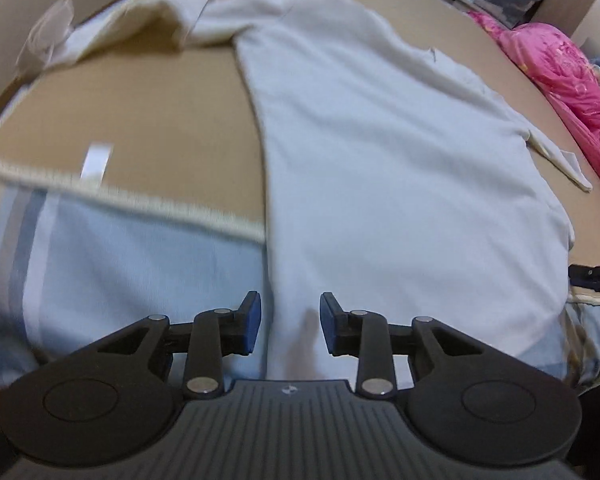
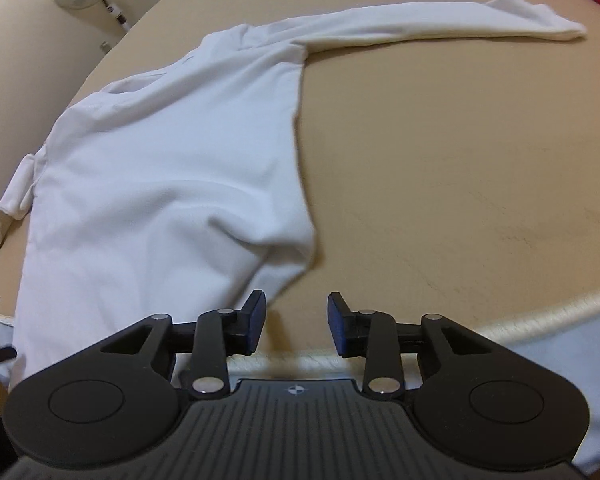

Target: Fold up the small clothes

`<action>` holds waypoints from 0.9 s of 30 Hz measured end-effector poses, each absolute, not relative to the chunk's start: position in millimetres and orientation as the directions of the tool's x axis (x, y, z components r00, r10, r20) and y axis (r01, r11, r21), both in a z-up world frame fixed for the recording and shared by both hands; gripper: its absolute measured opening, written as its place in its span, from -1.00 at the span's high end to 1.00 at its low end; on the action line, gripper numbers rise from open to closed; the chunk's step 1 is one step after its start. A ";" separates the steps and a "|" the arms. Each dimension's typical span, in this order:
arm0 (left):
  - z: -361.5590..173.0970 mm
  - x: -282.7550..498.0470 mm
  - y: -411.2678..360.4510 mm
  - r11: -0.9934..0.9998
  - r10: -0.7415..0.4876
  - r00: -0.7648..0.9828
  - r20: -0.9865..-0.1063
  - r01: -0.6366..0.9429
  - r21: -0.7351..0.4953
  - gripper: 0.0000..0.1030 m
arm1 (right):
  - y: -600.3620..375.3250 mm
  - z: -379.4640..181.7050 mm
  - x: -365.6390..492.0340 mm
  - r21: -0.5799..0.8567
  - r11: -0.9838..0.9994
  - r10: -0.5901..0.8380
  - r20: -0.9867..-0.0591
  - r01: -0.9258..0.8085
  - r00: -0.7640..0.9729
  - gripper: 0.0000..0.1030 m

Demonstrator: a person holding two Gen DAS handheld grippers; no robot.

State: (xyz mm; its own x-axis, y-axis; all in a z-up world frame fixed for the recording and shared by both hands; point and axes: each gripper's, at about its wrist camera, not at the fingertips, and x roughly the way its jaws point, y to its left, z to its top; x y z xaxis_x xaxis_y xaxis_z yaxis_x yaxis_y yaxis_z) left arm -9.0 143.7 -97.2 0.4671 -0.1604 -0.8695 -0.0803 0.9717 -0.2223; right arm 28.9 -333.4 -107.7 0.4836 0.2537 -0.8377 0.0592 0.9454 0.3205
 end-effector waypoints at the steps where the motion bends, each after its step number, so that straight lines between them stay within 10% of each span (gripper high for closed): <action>1: -99.5 -10.4 143.6 0.969 -0.169 0.454 -0.875 -0.087 -0.233 0.31 | -329.0 -109.4 26.8 0.326 0.944 0.268 -0.839 0.044 0.473 0.25; 11: -99.6 -17.9 138.0 0.987 -0.098 0.443 -0.891 -0.074 -0.146 0.66 | -292.4 -114.0 35.6 0.213 0.976 0.206 -0.823 -0.048 0.529 0.20; 15: -93.8 -19.9 136.4 0.987 -0.098 0.462 -0.882 -0.066 -0.144 0.85 | -287.1 -112.3 35.3 0.229 0.970 0.233 -0.806 -0.077 0.544 0.88; 27: -25.1 -58.7 144.9 0.988 -0.134 0.536 -0.833 0.012 -0.152 0.90 | -387.0 3.6 -23.8 0.413 0.911 0.344 -0.748 -0.009 0.567 0.92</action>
